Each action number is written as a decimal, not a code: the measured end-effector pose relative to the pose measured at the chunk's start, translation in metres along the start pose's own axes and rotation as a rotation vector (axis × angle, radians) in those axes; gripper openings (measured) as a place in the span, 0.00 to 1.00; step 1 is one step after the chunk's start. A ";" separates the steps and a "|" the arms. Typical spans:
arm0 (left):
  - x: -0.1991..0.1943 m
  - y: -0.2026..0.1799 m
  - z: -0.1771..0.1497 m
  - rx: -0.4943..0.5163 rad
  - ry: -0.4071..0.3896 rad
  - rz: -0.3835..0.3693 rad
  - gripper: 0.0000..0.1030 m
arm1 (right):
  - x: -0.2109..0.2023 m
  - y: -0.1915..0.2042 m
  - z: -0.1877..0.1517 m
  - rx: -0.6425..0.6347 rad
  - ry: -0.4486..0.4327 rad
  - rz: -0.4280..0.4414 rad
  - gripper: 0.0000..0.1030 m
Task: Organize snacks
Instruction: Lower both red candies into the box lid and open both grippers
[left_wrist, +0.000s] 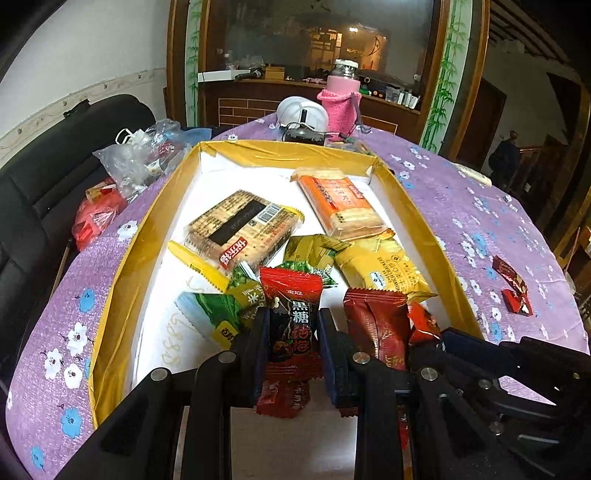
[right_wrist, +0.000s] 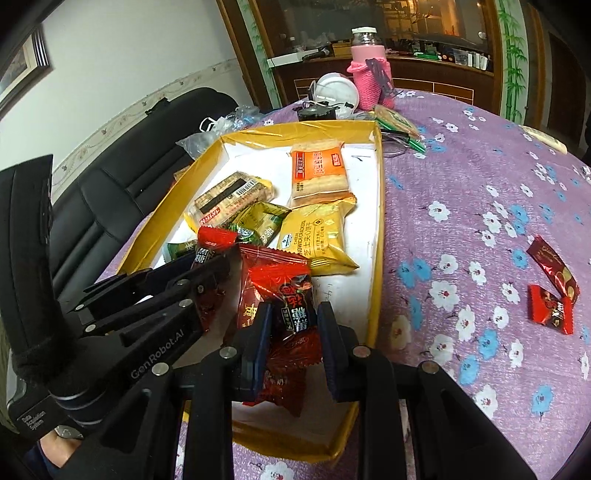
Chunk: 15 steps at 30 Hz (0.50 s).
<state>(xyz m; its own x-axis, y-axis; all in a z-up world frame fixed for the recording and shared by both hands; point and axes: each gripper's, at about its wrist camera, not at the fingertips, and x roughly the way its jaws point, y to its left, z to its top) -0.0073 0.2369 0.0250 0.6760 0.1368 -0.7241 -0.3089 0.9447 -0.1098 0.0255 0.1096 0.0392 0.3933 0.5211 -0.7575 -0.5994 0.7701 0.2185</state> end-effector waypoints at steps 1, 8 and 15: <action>0.002 0.000 -0.001 0.003 0.006 0.005 0.26 | 0.001 0.000 -0.001 -0.003 -0.003 0.000 0.24; 0.010 -0.001 -0.002 0.004 0.035 0.017 0.26 | 0.001 0.006 -0.005 -0.045 -0.034 -0.020 0.24; 0.013 -0.001 -0.002 0.001 0.045 0.023 0.28 | 0.000 0.006 -0.007 -0.064 -0.052 -0.025 0.24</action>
<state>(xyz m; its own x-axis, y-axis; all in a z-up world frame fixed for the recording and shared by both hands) 0.0009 0.2373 0.0141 0.6381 0.1448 -0.7562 -0.3229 0.9419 -0.0921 0.0171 0.1119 0.0367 0.4437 0.5218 -0.7286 -0.6317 0.7588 0.1587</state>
